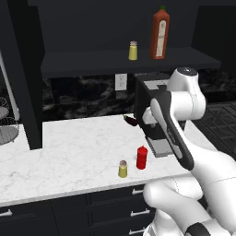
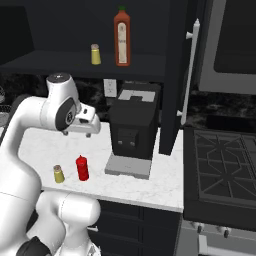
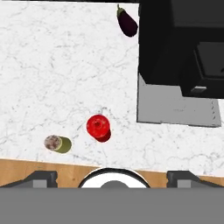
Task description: Put the shaker and condiment bottle from the counter next to their counterparts in the cabinet.
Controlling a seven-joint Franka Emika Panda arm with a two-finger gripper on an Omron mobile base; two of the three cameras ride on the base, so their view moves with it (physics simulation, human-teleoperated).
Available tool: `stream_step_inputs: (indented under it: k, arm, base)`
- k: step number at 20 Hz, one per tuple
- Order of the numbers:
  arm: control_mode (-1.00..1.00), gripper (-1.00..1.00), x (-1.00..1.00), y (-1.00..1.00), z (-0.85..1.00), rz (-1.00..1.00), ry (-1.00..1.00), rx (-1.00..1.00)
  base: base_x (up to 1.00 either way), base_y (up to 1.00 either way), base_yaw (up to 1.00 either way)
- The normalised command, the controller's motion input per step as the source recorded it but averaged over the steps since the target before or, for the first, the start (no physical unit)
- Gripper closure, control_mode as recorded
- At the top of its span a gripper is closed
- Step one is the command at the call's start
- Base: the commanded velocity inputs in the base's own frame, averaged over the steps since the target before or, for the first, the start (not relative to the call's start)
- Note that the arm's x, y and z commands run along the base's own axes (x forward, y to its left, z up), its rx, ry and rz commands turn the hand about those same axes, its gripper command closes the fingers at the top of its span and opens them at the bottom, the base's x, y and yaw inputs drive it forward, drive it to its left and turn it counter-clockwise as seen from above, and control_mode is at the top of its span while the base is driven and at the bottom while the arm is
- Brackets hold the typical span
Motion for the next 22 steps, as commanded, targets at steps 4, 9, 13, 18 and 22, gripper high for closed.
stream_step_inputs:
  k: [4,9,13,18,22]
  arm:
    - [-1.0,-1.0,-0.24,0.0,-0.25,0.0,0.0,0.0]
    - [-1.0,-1.0,-0.2,0.03,-0.21,0.0,0.0,0.0]
    - [-1.0,-1.0,-0.19,0.11,-0.19,0.0,-0.02,0.0]
    - [-1.0,-1.0,-0.08,0.1,-0.15,0.0,-0.06,0.0]
    - [-1.0,-1.0,-0.02,0.08,-0.11,0.0,-0.09,0.0]
  base:
    - [0.0,0.0,0.0]
    - [0.0,0.0,0.0]
    - [0.0,0.0,0.0]
    - [0.0,0.0,0.0]
    - [0.0,0.0,0.0]
